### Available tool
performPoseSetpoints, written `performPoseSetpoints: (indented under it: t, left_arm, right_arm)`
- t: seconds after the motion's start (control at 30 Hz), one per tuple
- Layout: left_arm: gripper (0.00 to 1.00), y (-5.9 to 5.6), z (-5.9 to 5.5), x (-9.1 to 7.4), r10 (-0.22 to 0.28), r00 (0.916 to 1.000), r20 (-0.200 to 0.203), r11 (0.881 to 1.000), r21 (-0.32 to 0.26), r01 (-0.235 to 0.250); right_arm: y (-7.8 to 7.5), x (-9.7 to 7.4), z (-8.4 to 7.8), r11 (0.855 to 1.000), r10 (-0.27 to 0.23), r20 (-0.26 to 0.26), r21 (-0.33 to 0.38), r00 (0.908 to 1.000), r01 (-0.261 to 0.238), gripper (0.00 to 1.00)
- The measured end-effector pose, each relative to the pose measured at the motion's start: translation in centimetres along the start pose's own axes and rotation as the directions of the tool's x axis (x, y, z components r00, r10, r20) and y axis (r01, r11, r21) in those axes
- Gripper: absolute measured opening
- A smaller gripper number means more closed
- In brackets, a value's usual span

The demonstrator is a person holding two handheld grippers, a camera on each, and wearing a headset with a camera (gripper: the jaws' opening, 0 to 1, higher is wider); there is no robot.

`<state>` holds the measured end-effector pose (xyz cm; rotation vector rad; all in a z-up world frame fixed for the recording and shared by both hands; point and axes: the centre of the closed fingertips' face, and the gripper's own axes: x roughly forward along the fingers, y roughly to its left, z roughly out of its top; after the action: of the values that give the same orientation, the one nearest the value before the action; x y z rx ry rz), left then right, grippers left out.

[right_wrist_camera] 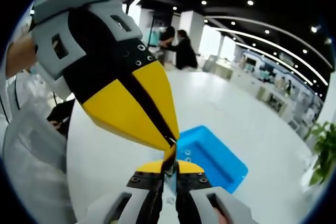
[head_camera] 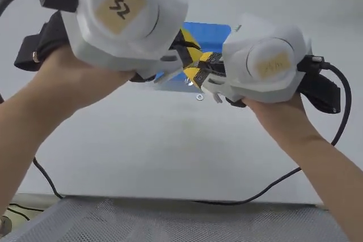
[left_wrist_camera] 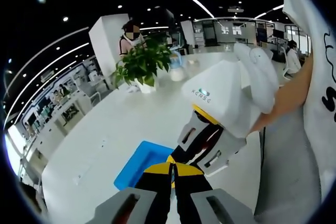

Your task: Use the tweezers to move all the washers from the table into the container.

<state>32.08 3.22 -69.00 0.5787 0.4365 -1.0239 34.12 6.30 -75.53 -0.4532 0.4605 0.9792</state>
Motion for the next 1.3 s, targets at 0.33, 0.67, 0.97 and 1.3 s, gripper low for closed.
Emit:
performPoseSetpoints:
  t: [0.33, 0.67, 0.97, 1.3]
  left_arm:
    - [0.00, 1.8, 0.7, 0.1, 0.024, 0.9996, 0.016, 0.999, 0.024, -0.024]
    - [0.00, 3.9, 0.2, 1.1, 0.039, 0.9992, 0.014, 0.999, 0.016, -0.039]
    - [0.00, 4.5, -1.9, 3.0, 0.041, 0.9988, -0.027, 0.999, 0.001, -0.041]
    - [0.00, 4.8, -3.9, 4.6, 0.043, 0.9977, -0.052, 0.999, -0.029, -0.045]
  right_arm:
    - [-1.7, 0.6, 1.6, 1.000, -0.027, 0.023, -0.014, 0.9994, 0.027, 0.04]
    - [-3.5, 2.3, 1.7, 0.999, -0.030, 0.026, -0.018, 0.9992, 0.031, 0.04]
    - [-3.8, 4.4, -0.1, 1.000, -0.019, -0.004, -0.018, 0.9998, 0.019, 0.04]
    - [-4.0, 6.1, -1.9, 0.999, -0.003, -0.030, 0.036, 0.9996, 0.004, 0.04]
